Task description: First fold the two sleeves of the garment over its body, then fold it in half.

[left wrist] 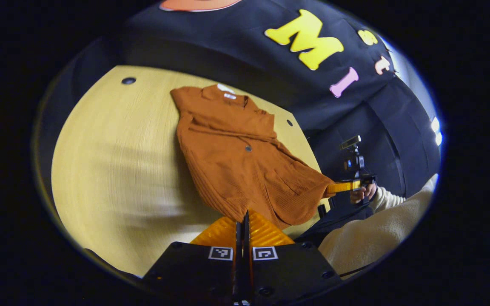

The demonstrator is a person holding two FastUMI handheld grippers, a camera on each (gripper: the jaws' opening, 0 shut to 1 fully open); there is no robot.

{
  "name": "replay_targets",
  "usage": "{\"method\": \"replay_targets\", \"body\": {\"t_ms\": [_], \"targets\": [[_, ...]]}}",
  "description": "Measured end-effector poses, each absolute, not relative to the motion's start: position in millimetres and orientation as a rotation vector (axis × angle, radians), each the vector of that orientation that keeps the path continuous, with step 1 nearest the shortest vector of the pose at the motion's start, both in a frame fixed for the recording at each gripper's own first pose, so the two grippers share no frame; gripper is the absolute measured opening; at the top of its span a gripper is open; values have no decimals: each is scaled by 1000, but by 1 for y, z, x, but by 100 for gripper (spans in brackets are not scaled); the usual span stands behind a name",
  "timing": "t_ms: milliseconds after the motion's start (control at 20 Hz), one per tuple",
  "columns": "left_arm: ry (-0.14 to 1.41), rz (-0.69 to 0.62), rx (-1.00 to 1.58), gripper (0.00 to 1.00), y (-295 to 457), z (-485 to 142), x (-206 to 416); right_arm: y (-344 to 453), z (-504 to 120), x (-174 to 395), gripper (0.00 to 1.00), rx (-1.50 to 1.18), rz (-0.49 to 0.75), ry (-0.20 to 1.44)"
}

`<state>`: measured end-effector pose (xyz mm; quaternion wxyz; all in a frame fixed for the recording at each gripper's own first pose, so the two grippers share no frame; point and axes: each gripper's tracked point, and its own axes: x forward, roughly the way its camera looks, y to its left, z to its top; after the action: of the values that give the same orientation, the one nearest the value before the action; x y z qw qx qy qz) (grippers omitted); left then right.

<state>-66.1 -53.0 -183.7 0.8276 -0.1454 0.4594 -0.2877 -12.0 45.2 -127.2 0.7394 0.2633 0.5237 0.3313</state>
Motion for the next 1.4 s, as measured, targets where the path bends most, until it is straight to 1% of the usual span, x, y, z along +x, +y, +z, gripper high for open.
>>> {"method": "replay_targets", "body": {"t_ms": [150,300,400,500,550,650,850,950,1050,1200,1300,1400], "targets": [[903,-674,-225,3,-37,-145,-41,59,-74,39,0,608,768,1052],[844,-704,-221,3,-23,-120,-7,61,-37,92,0,620,771,979],[808,-678,-266,3,-14,-116,26,54,-21,128,0,624,752,938],[783,-650,-384,3,-12,-114,65,56,-14,165,0,635,729,909],[793,-637,-438,3,-13,-116,80,58,-15,184,0,636,716,900],[844,-592,-457,3,-14,-132,103,60,-15,218,0,635,694,891],[1015,-580,-339,3,-15,-164,117,68,-30,260,0,622,666,895],[1087,-619,-274,3,-22,-174,119,69,-41,281,0,637,646,899],[1070,-598,-170,3,-17,-185,147,69,-53,302,0,657,617,890],[1052,-565,-158,3,-18,-209,185,59,-75,335,0,712,552,879],[981,-498,-169,3,-9,-229,217,52,-97,359,0,742,498,874],[896,-408,-262,3,-2,-246,251,41,-114,382,0,796,449,860]]}}
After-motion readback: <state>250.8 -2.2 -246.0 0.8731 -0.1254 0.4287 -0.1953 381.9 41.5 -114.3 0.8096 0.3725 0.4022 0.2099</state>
